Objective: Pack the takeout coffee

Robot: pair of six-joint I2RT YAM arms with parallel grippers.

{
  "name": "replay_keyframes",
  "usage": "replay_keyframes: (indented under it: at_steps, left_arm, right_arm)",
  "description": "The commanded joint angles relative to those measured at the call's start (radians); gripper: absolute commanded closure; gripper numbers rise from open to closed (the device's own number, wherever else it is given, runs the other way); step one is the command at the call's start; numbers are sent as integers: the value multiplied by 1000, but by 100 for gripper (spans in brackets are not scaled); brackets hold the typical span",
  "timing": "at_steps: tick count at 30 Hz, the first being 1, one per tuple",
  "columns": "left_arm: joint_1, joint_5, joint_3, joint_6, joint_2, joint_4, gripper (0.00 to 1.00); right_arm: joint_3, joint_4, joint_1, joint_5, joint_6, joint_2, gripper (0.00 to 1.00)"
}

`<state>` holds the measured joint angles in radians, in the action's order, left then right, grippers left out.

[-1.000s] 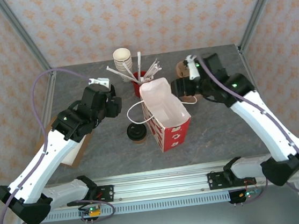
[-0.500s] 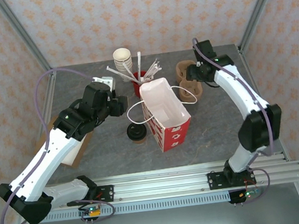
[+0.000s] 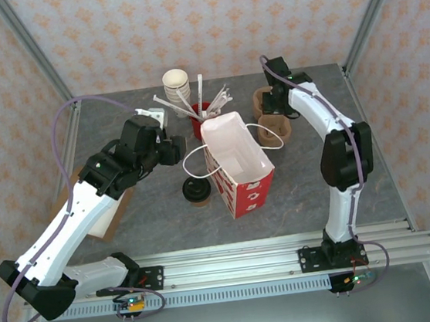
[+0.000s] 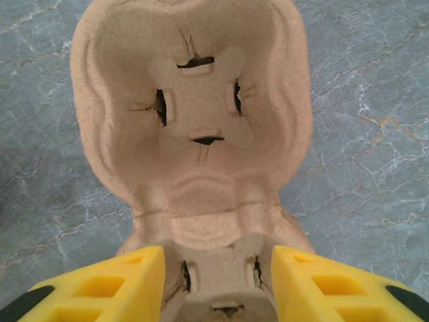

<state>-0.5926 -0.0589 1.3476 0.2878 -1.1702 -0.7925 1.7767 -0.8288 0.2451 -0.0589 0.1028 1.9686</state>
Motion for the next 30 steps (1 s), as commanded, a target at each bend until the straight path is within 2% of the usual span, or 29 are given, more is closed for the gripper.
replay_keyframes:
  at_steps: [1, 18, 30]
  left_arm:
    - [10, 14, 34, 8, -8, -4, 30]
    - [10, 8, 11, 2, 4, -4, 30]
    - [10, 4, -7, 2, 14, 1, 30]
  right_arm:
    - [46, -14, -6, 24, -16, 35, 55]
    - [113, -47, -6, 13, -30, 120, 58]
    - [121, -52, -6, 19, -34, 139, 54]
